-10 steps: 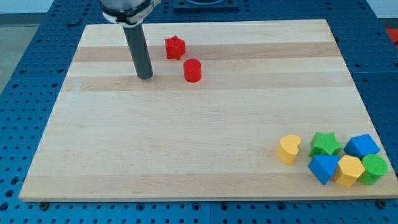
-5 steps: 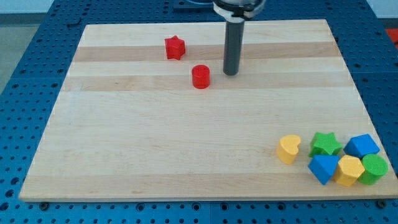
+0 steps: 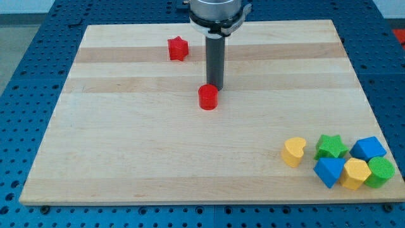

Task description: Move the red circle towards the group of blocks

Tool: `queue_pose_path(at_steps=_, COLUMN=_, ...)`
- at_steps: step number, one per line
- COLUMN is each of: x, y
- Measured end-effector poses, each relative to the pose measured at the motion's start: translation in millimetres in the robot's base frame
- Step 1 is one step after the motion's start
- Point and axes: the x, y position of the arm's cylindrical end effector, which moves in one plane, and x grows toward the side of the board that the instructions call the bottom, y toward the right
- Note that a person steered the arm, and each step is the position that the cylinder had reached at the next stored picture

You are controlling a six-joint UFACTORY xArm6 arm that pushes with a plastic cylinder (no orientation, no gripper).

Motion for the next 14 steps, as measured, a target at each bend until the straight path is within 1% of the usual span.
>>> queue_pose_path(at_steps=1, x=-7.5, y=-48.2)
queue_pose_path(at_steps=2, x=-2.6, y=-95.5)
queue_pose_path(at_steps=3, x=16.6, y=-90.4)
queue_pose_path(at_steps=4, x=28.1, y=-35.1)
queue_pose_path(at_steps=6, x=28.1, y=82.2)
queue_pose_path(at_steps=7, x=28.1, y=99.2)
queue_pose_path(at_steps=9, x=34.8, y=55.7)
queue_pose_path(at_steps=10, x=47.8, y=70.3)
queue_pose_path(at_steps=12, x=47.8, y=147.7)
queue_pose_path(at_steps=13, x=47.8, y=158.6)
queue_pose_path(at_steps=14, x=41.8, y=149.5)
